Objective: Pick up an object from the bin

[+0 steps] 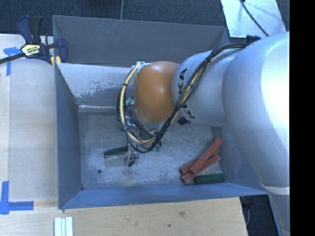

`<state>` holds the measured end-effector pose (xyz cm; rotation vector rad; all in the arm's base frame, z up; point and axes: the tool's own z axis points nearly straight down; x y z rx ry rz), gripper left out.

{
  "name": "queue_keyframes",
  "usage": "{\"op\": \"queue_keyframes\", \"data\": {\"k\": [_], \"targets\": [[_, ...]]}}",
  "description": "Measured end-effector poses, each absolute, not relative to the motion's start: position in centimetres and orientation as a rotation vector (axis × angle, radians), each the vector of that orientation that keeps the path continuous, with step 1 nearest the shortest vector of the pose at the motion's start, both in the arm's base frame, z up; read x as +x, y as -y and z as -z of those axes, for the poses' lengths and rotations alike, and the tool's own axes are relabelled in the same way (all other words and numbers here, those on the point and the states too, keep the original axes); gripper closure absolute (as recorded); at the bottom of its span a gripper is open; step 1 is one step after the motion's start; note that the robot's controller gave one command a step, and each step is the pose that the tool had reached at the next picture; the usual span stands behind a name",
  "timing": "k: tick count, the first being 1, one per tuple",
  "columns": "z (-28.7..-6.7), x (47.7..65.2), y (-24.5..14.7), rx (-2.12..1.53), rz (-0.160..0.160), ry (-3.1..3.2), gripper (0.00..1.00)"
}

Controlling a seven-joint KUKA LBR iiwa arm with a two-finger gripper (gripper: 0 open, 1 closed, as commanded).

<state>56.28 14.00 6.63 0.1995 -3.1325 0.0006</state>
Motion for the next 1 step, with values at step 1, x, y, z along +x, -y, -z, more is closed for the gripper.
{"op": "queue_keyframes", "data": {"k": [1], "targets": [[-7.11,56.50,-14.03,0.196,0.002,3.140,1.00]]}}
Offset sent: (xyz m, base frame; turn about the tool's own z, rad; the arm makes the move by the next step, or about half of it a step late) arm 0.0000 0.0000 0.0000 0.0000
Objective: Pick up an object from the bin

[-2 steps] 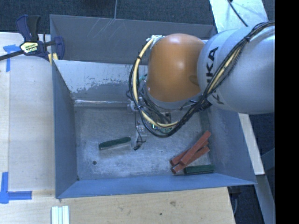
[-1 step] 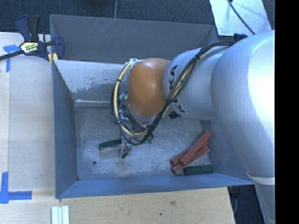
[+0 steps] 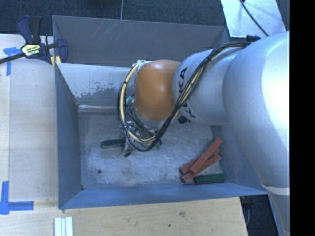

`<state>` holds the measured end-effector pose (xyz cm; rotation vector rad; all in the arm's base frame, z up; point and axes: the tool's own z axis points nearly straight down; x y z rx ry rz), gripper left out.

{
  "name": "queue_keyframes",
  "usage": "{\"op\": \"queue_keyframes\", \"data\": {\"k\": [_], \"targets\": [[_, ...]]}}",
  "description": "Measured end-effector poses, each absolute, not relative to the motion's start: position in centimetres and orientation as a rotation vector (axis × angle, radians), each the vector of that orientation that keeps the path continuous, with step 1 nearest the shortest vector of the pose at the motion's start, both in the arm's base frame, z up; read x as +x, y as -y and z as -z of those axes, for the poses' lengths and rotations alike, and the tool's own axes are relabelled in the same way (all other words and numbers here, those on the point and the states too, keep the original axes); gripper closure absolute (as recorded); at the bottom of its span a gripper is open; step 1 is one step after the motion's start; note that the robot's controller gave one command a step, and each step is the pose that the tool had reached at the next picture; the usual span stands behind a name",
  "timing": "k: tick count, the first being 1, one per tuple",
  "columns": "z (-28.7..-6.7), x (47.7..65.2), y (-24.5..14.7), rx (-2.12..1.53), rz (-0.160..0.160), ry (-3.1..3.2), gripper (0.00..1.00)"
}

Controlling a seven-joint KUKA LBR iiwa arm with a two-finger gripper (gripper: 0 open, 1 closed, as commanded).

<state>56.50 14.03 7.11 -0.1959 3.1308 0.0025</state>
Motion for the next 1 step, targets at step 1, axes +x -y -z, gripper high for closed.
{"op": "queue_keyframes", "data": {"k": [1], "targets": [[-22.11,56.47,-13.06,-0.316,-0.001,-3.113,1.00]]}}
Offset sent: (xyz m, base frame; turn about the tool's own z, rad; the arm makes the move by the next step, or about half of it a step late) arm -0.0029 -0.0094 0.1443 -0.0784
